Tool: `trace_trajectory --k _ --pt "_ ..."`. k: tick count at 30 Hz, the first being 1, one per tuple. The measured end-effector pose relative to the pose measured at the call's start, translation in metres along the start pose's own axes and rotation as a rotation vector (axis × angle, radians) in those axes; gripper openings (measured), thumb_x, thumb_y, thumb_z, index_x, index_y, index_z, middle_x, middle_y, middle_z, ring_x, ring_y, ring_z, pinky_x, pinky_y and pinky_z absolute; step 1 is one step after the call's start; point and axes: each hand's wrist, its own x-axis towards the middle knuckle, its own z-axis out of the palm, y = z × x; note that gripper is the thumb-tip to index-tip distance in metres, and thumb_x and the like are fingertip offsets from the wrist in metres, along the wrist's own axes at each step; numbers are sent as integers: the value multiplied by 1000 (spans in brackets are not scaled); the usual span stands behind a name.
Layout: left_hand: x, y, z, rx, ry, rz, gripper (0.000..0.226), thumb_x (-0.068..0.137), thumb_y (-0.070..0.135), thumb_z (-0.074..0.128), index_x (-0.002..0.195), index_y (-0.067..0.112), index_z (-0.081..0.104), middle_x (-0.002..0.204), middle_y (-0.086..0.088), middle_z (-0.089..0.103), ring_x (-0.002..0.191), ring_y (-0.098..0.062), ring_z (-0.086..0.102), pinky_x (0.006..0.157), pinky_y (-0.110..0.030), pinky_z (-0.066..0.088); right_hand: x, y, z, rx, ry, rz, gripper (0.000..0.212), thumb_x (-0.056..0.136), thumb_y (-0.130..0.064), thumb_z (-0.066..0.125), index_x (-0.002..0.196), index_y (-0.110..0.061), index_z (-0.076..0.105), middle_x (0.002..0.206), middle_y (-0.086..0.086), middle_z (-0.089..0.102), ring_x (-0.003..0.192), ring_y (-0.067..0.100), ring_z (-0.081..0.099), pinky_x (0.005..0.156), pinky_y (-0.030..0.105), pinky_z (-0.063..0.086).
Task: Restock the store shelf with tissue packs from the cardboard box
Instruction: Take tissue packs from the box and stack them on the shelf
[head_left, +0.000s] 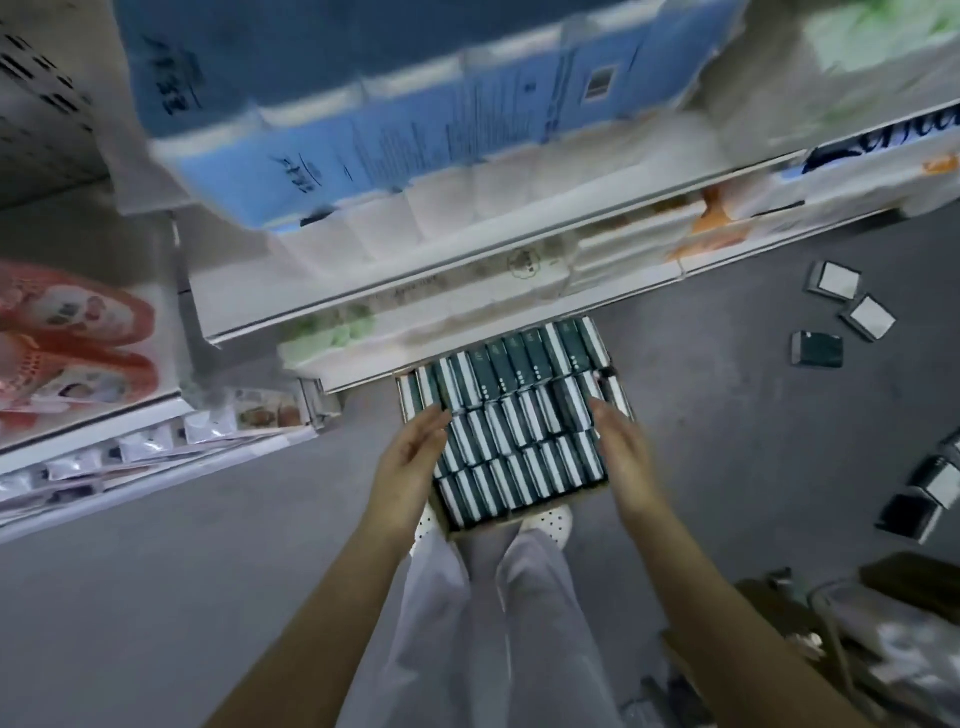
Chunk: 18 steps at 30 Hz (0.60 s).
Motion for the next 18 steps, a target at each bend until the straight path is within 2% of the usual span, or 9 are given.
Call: trace_trajectory --k 3,7,10,11,13,14,16,18 --pt "37 -41 16 -31 5 -60 31 99 16 53 130 17 57 125 8 62 124 -14 54 111 -38 39 33 35 7 -47 -7 42 46 99 -44 46 140 -23 50 136 -9 50 127 9 44 102 28 33" --pt "87 -99 38 -13 -3 -136 22 98 22 55 116 33 63 121 17 63 116 -2 55 109 -34 40 92 85 12 -184 29 51 42 101 -38 47 139 -21 50 151 -2 38 137 16 36 102 24 26" --pt "114 -132 50 -16 -11 -194 21 97 27 56 116 33 65 125 15 62 120 -6 54 110 -36 40 129 113 12 -349 -3 67 44 102 -35 45 142 -17 48 158 -3 24 144 15 25 98 17 17" --pt "124 -146 55 -18 -12 -213 21 97 28 56 116 34 64 126 14 62 120 -6 53 110 -36 39 144 126 13 -391 -18 65 44 101 -35 46 141 -15 49 159 -1 22 145 17 24 102 18 18" --pt "134 -161 59 -27 -7 -246 21 97 29 56 116 33 65 126 13 62 117 -6 54 105 -32 42 164 143 14 -469 -57 47 47 99 -40 50 139 -15 50 160 1 18 146 20 23 115 30 23" --pt "139 -169 61 -43 -2 -269 20 97 29 56 115 32 65 124 12 62 113 -4 56 98 -27 46 174 152 15 -513 -83 50 49 98 -42 50 140 -16 50 161 1 15 147 21 21 118 36 23" --pt "148 -183 62 -62 4 -302 19 97 28 56 113 31 66 120 11 63 108 -4 57 85 -19 47 190 168 16 -610 -133 49 53 98 -46 49 143 -18 47 162 0 9 149 19 14 119 39 21" --pt "157 -194 60 -59 12 -320 22 98 28 56 116 28 67 121 11 63 113 -9 56 93 -25 46 204 178 18 -683 -138 38 55 98 -48 48 144 -18 46 163 0 7 149 20 10 119 38 19"
